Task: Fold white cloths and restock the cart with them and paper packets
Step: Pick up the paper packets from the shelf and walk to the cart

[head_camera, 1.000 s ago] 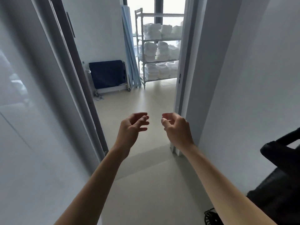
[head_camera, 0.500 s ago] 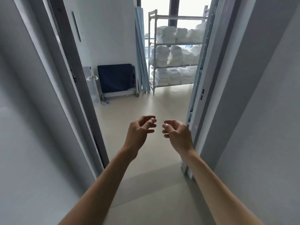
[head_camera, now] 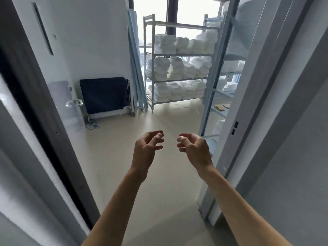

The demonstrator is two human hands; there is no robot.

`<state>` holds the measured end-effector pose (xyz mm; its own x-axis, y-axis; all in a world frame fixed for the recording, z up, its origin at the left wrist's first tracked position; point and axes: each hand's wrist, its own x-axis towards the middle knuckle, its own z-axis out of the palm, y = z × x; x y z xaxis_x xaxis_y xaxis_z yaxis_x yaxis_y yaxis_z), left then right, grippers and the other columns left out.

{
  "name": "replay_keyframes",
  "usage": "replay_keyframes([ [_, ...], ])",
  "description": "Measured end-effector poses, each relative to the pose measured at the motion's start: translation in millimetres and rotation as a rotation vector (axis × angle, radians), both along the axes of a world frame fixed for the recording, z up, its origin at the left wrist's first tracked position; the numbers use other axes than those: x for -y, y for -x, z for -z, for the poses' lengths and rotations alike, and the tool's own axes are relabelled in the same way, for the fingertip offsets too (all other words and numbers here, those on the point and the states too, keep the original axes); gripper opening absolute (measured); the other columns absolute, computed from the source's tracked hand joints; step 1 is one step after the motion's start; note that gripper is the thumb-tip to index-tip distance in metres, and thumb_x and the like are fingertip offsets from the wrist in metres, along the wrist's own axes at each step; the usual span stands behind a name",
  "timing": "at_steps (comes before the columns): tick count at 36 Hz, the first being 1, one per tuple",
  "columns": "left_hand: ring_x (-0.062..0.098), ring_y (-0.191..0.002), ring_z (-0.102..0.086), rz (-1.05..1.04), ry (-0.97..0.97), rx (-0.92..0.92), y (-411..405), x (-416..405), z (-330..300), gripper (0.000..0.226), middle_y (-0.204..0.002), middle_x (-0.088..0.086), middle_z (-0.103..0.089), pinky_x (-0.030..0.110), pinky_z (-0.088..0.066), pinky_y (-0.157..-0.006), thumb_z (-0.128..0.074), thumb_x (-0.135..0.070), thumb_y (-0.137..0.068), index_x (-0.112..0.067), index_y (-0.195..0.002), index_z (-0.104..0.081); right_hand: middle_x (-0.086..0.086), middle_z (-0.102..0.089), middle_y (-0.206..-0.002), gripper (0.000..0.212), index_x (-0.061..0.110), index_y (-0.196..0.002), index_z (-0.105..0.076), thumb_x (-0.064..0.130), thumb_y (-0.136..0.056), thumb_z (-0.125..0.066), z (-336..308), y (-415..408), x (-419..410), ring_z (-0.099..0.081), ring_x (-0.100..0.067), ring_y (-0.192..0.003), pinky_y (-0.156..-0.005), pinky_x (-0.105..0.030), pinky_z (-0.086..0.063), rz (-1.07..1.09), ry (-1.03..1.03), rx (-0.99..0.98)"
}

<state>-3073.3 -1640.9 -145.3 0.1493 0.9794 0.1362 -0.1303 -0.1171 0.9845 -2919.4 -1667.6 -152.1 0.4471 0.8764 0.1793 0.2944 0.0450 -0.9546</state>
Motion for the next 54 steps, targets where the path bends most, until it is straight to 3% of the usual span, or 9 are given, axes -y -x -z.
replay_keyframes([
  [12,0.021,-0.103,-0.070,0.050,-0.021,-0.005,-49,-193,7,0.017,-0.110,0.006,-0.073,0.039,-0.057,-0.090,-0.054,-0.015,-0.100,-0.015,-0.109,-0.069,0.001,-0.073,-0.090,0.008,0.022,-0.099,-0.067,0.022,-0.095,-0.061,2,-46,-181,-0.072,-0.014,-0.084,-0.081,-0.032,-0.060,0.010,-0.028,-0.042],
  [23,0.024,-0.101,-0.069,0.014,-0.044,-0.042,-131,-415,-6,0.016,-0.110,0.012,-0.072,0.036,-0.057,-0.087,-0.056,-0.013,-0.099,-0.011,-0.108,-0.070,-0.005,-0.075,-0.088,0.012,0.015,-0.098,-0.071,0.015,-0.092,-0.061,0,-136,-414,-0.073,-0.020,-0.080,-0.078,-0.035,-0.060,-0.025,-0.030,-0.162],
  [34,0.017,-0.091,-0.071,-0.057,0.007,-0.041,-149,-608,15,0.017,-0.105,0.007,-0.074,0.031,-0.058,-0.079,-0.056,-0.011,-0.098,-0.012,-0.101,-0.072,-0.009,-0.074,-0.090,0.010,0.016,-0.093,-0.070,0.010,-0.091,-0.062,14,-168,-605,-0.070,-0.019,-0.076,-0.077,-0.037,-0.058,-0.084,0.026,-0.184],
  [43,0.018,-0.089,-0.070,-0.020,0.103,-0.019,-175,-808,50,0.017,-0.104,0.010,-0.073,0.038,-0.057,-0.083,-0.057,-0.008,-0.097,-0.014,-0.095,-0.072,-0.011,-0.073,-0.090,0.011,0.014,-0.092,-0.068,0.007,-0.092,-0.060,47,-188,-798,-0.069,-0.019,-0.073,-0.076,-0.037,-0.058,-0.027,0.090,-0.195],
  [54,0.022,-0.095,-0.068,0.148,0.083,-0.058,-254,-1025,13,0.016,-0.112,0.017,-0.071,0.042,-0.055,-0.089,-0.055,-0.006,-0.098,-0.005,-0.104,-0.070,-0.009,-0.074,-0.090,0.009,0.014,-0.094,-0.069,0.009,-0.090,-0.063,22,-258,-995,-0.070,-0.018,-0.074,-0.075,-0.034,-0.059,0.143,0.024,-0.251],
])
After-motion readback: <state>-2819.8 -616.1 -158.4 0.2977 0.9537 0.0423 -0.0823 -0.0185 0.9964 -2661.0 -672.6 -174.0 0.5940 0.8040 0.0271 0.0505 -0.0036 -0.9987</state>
